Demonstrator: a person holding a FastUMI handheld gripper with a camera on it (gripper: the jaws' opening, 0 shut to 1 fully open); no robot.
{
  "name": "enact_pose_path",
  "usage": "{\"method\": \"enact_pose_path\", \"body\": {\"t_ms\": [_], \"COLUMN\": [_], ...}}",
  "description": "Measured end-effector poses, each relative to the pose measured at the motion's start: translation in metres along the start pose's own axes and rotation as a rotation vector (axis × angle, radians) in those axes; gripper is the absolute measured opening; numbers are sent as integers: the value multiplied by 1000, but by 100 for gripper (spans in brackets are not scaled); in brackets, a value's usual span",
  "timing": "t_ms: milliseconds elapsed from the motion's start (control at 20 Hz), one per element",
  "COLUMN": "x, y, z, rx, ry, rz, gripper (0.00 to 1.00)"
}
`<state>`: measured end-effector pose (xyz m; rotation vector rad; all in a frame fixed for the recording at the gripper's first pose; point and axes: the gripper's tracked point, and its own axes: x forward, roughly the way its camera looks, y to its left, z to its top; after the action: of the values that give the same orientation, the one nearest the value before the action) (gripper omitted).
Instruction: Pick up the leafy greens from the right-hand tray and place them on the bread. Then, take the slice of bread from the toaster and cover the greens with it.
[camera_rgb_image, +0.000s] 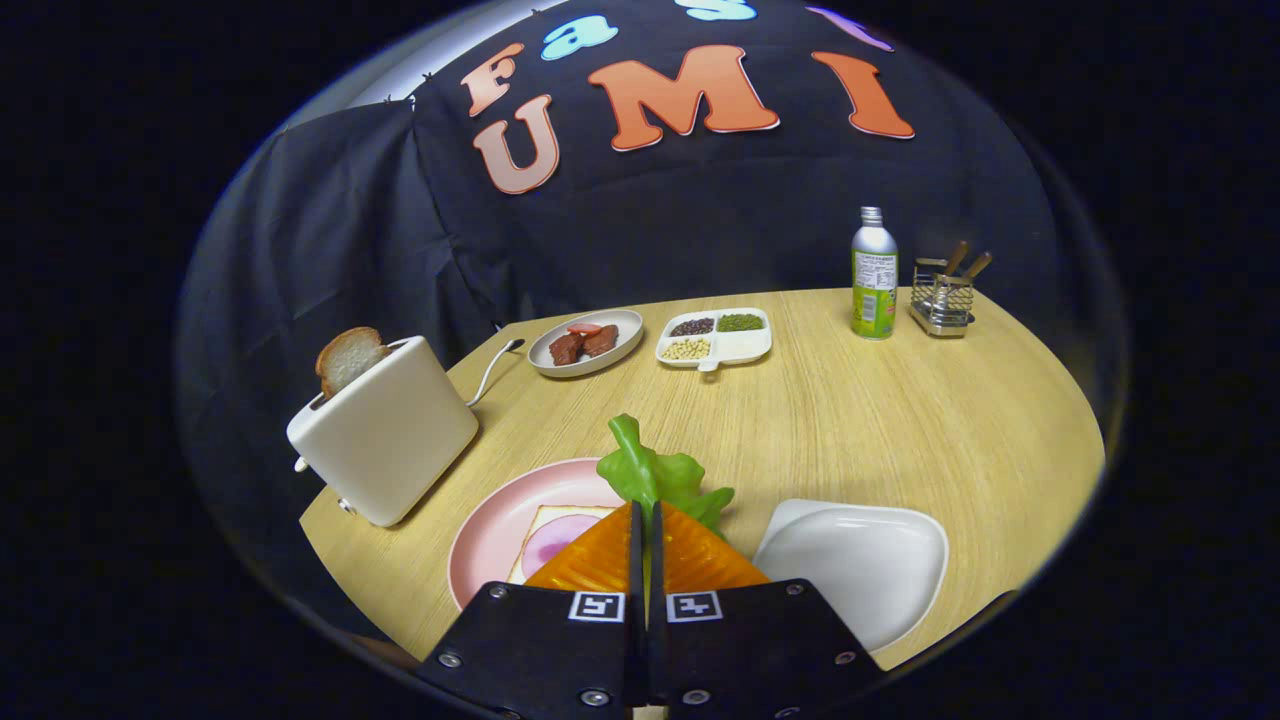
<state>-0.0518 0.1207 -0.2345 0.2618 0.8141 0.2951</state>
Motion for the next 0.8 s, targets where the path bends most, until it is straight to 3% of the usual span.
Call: {"method": "enact_pose_path", "body": {"t_ms": [250,450,800], "x": [15,23,11], "y": [27,31,54], "z": [-11,-19,5], "rx": [36,35,13], "ry": [44,75,27], "rz": [57,44,63], "gripper": [2,4,25]}}
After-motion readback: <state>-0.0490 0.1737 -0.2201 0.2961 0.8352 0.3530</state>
